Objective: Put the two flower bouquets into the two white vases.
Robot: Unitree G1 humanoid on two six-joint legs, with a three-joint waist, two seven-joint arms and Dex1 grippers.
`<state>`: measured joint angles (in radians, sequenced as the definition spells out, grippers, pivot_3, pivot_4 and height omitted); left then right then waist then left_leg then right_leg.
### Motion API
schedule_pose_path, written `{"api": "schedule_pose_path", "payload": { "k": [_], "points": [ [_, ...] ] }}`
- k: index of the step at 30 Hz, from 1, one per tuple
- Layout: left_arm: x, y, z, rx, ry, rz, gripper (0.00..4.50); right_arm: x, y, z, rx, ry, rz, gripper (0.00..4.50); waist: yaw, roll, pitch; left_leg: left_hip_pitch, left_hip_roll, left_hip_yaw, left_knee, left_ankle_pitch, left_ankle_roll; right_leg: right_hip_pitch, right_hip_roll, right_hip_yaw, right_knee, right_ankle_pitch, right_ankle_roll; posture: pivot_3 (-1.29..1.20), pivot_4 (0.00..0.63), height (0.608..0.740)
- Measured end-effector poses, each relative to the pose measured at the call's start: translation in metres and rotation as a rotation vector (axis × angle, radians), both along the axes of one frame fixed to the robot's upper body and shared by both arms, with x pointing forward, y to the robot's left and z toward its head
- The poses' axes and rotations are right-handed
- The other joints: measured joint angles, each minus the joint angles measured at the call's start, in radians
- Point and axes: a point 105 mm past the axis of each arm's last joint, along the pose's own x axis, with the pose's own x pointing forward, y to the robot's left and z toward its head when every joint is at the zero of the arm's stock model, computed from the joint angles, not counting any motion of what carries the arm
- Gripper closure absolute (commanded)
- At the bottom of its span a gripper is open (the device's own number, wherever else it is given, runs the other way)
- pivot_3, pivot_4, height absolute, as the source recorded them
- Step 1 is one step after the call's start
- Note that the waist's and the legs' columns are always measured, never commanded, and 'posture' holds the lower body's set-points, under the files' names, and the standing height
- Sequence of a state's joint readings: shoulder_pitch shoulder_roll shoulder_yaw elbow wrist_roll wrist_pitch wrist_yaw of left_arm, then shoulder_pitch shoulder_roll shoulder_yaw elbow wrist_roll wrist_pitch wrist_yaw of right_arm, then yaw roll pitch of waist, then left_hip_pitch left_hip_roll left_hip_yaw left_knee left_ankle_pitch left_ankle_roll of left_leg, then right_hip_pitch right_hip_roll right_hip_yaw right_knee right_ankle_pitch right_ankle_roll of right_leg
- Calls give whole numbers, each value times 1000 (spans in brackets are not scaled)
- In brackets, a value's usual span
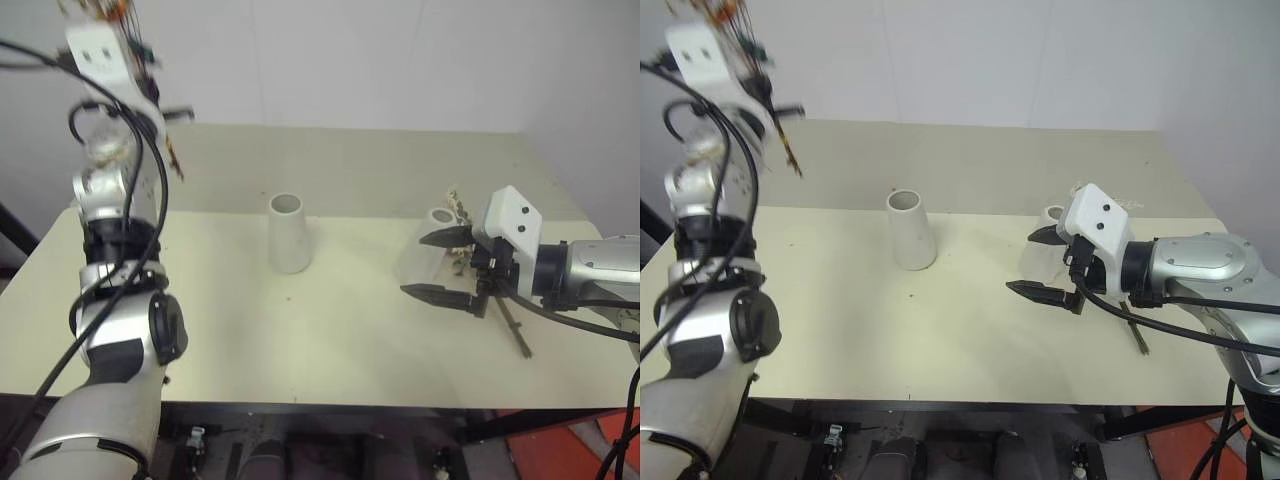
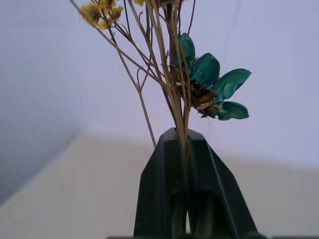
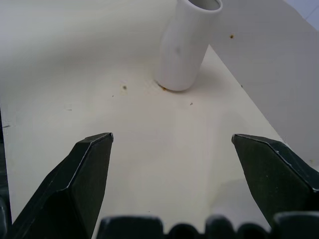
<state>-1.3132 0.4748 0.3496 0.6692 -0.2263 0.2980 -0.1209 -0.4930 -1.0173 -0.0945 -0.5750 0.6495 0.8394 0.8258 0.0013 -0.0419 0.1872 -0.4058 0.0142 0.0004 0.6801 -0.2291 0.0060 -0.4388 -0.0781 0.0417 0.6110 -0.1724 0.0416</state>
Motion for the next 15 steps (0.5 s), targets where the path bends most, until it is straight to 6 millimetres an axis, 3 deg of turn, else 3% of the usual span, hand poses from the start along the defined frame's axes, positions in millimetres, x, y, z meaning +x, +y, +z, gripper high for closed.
{"api": "schedule_pose_path", "payload": {
  "k": [4,10,15],
  "points": [
    [-3,-35,-1,13,-120,-273,4481,-2,-8,2,15,-27,-60,0,-1,0,0,0,1,0,0,0,0,0,1,0,1,0,0,0,150,740],
    [-21,-56,3,-31,-289,-593,4481,-10,-18,-5,31,-25,-147,0,-9,0,0,0,1,0,0,0,0,0,1,0,1,0,0,0,150,740],
    [-43,-82,-1,99,-379,-882,4481,-15,-18,-9,52,-31,-180,0,-13,0,0,1,0,0,1,0,0,1,1,0,1,0,1,0,150,740]
  ]
}}
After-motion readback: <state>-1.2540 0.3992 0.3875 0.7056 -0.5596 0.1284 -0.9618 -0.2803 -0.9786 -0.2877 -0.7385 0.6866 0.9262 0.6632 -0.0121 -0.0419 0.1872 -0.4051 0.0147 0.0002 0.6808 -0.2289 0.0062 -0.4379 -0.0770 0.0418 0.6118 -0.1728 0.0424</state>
